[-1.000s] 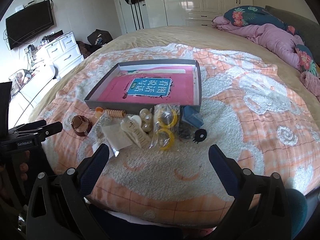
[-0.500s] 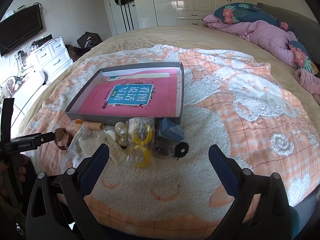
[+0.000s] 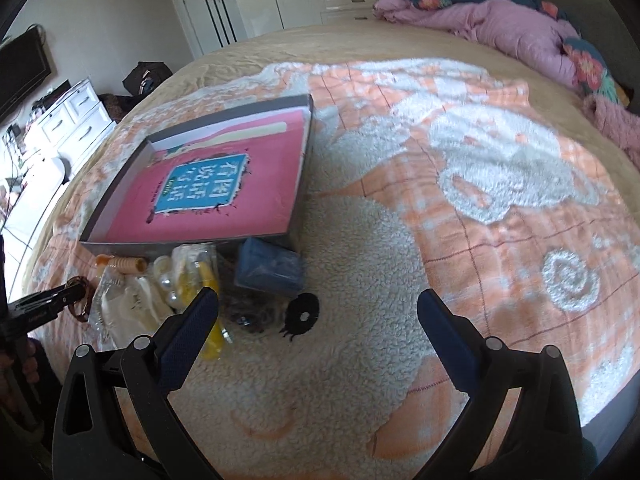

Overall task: Organize jewelry
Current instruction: 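Grasp the burgundy-strap watch with the left tool while the right tool grasps the blue case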

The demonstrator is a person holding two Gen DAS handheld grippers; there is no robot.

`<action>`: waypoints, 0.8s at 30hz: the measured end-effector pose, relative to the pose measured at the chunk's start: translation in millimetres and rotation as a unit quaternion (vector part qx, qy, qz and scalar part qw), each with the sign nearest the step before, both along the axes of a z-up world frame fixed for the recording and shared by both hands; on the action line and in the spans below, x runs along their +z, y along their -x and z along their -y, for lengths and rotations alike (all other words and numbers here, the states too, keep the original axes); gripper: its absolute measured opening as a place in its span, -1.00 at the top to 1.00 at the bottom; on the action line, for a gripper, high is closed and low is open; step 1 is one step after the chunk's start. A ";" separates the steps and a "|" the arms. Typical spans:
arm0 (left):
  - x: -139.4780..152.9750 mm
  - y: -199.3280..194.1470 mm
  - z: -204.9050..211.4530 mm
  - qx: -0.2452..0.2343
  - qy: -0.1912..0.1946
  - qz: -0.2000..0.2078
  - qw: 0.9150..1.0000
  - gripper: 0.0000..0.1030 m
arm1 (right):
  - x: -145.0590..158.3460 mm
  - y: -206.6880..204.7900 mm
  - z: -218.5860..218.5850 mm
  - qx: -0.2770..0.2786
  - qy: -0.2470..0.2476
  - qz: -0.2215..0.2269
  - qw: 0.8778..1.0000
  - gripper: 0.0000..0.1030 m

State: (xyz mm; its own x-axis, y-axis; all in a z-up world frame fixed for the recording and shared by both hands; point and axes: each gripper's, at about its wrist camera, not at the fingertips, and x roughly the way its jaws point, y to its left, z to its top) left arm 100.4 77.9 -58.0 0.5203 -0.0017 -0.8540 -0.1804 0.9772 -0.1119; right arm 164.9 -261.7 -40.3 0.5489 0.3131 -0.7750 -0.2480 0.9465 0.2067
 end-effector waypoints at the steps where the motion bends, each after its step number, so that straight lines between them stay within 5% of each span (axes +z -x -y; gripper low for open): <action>1: 0.2 -1.8 1.0 -0.003 -0.001 0.001 1.000 0.63 | -3.9 -4.0 0.9 -0.002 -0.003 -0.006 1.000 -0.92; 9: 1.0 -7.6 4.2 -0.011 -0.009 0.015 1.000 0.74 | -20.1 -22.7 -2.3 0.012 -0.075 -0.050 0.996 -0.91; 17: 7.2 -6.4 0.5 -0.009 -0.001 0.034 0.999 0.89 | -31.5 -36.0 -11.2 0.031 -0.117 -0.077 0.990 -0.45; 22: 8.0 -5.8 -0.3 -0.009 0.007 0.038 0.999 0.89 | -35.1 -39.2 -16.1 0.059 -0.159 -0.090 0.981 0.16; 24: 10.4 -4.5 -2.1 -0.008 0.009 0.043 0.999 0.89 | -33.7 -37.5 -16.8 0.064 -0.159 -0.083 0.982 0.16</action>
State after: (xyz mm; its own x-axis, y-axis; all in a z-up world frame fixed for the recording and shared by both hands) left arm 104.9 80.0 -47.6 0.5920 -0.0256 -0.8055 -0.1542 0.9774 -0.1444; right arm 202.5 -244.9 -74.0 0.3643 0.6113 -0.7026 -0.2992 0.7913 0.5333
